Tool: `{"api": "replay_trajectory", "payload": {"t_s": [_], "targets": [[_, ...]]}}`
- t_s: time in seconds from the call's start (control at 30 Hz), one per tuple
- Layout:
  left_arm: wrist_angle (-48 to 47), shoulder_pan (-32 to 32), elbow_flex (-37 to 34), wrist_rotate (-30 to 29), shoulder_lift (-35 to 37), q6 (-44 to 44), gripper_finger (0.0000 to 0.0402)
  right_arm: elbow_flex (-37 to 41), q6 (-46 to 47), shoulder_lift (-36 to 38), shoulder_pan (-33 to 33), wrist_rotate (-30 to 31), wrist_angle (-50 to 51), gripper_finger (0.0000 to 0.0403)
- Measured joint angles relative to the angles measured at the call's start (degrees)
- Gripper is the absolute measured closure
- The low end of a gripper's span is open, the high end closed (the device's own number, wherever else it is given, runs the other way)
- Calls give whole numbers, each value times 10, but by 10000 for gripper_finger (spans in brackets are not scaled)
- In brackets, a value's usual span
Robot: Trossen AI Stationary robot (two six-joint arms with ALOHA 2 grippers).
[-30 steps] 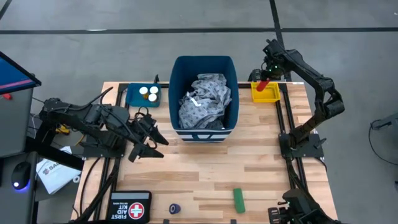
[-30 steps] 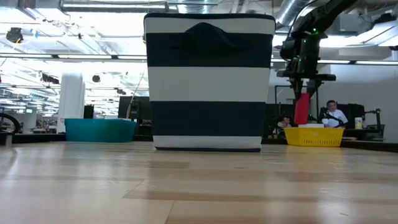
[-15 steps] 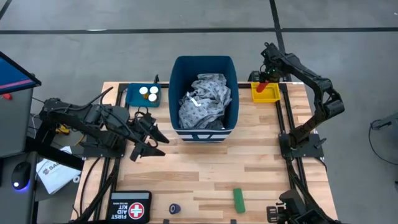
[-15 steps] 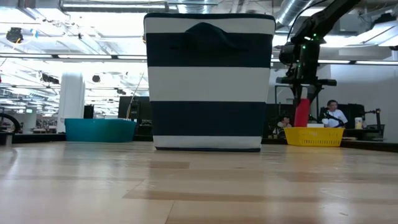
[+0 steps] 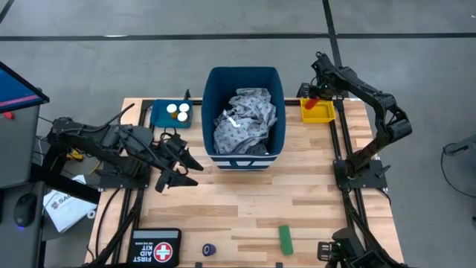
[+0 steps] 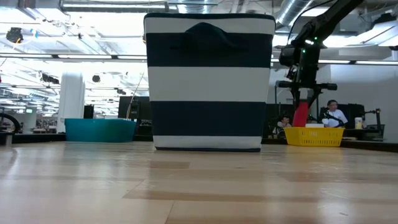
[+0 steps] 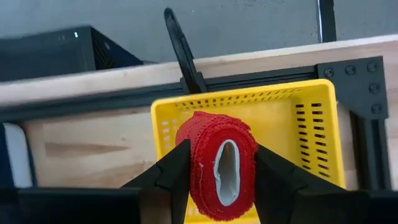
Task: Pick & place medical supplies in basket/bin
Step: Put the red bandage into the yellow bin
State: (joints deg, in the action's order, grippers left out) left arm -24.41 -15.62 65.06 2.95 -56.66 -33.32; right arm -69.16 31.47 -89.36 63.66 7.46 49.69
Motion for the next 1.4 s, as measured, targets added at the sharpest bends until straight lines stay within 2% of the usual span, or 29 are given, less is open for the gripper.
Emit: {"api": "replay_trajectory", "payload": {"t_s": [0.27, 0.43, 0.53, 0.63, 0.73, 0.97, 1.13, 1.3, 1.4], "targets": [[19, 0, 0, 0, 0, 0, 100, 0, 156, 0, -3, -5, 8, 270], [23, 0, 0, 0, 0, 0, 100, 0, 216, 0, -2, -5, 27, 270], [30, 0, 0, 0, 0, 1, 100, 0, 292, 0, -8, 2, 35, 270], [38, 0, 0, 1, 0, 3, 100, 0, 365, 0, -15, 11, 23, 270], [45, 0, 0, 0, 0, 3, 100, 0, 397, 0, -17, 14, 9, 270], [57, 0, 0, 1, 0, 3, 100, 0, 409, 0, -17, 28, 14, 270], [57, 0, 0, 1, 0, 4, 100, -1, 366, -8, -17, 42, 34, 270], [57, 0, 0, 1, 0, 5, 100, -1, 333, -32, -32, 19, 24, 270], [57, 0, 0, 1, 0, 2, 100, -1, 348, -51, -58, 10, 6, 270]]}}
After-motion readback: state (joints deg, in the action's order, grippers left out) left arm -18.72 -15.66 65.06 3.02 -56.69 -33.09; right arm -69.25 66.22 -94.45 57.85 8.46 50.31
